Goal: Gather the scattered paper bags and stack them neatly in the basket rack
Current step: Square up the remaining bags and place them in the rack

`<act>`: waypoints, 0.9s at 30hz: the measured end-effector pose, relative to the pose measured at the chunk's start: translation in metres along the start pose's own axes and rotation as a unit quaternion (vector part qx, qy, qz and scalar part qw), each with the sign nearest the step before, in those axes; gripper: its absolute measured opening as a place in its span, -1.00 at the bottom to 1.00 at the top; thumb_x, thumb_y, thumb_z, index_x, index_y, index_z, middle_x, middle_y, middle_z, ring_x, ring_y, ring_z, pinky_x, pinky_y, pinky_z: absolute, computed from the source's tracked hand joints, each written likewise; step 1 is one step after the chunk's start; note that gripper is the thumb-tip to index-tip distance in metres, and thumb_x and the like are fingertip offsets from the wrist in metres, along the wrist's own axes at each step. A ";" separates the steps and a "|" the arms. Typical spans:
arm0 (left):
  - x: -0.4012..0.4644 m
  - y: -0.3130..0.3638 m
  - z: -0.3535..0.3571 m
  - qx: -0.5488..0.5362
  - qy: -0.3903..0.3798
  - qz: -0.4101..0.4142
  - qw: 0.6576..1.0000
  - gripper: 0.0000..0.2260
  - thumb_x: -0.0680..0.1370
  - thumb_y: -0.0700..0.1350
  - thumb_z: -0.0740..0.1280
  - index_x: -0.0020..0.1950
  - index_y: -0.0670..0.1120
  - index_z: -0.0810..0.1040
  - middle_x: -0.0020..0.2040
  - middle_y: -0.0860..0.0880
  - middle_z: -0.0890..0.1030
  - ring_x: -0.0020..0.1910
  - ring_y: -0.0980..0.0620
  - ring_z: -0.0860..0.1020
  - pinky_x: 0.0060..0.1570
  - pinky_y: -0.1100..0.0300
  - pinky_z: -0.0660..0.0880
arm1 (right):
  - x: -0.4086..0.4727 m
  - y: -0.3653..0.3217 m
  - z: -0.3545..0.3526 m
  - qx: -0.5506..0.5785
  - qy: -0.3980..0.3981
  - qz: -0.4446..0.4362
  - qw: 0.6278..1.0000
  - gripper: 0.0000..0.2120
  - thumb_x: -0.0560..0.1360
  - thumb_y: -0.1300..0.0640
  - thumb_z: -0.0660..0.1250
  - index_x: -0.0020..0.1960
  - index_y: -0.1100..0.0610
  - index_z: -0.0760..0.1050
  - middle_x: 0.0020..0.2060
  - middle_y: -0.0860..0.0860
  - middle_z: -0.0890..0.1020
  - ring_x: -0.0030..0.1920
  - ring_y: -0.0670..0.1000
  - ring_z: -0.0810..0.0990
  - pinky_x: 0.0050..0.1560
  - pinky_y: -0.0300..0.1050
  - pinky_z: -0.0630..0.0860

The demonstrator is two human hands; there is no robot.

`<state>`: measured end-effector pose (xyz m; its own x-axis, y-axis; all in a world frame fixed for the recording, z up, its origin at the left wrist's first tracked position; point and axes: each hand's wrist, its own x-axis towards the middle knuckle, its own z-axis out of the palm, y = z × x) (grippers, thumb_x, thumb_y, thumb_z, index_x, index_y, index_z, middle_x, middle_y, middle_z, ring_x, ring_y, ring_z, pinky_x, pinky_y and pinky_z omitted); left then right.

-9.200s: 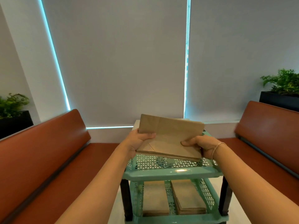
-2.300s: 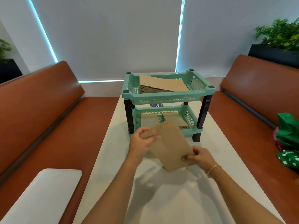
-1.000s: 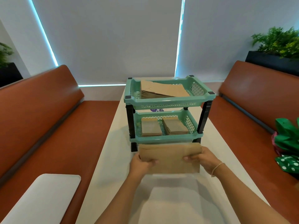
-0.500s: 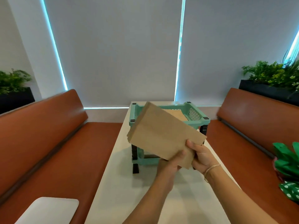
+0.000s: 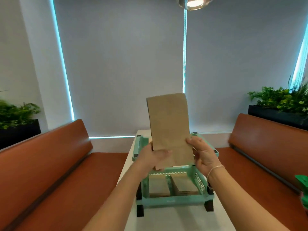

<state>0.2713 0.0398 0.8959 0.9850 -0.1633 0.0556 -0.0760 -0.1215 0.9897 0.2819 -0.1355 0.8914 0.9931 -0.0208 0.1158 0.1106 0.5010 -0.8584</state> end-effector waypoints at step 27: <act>0.180 0.010 -0.024 0.179 0.117 -0.168 0.962 -0.51 0.59 -0.09 0.26 0.43 -0.29 0.22 0.39 -0.19 0.35 0.34 -0.12 0.37 0.22 0.14 0.37 | 0.175 0.007 -0.024 -0.569 0.097 0.144 0.804 -0.80 0.50 0.29 0.20 -0.30 0.19 0.34 -0.33 0.11 0.45 -0.37 0.05 0.44 -0.26 -0.07 0.50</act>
<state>0.4517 0.0324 0.9192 0.9683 0.1629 -0.1892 0.2446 -0.4660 0.8503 0.4574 -0.1562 0.8941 0.9593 -0.2361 -0.1549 -0.2698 -0.6045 -0.7496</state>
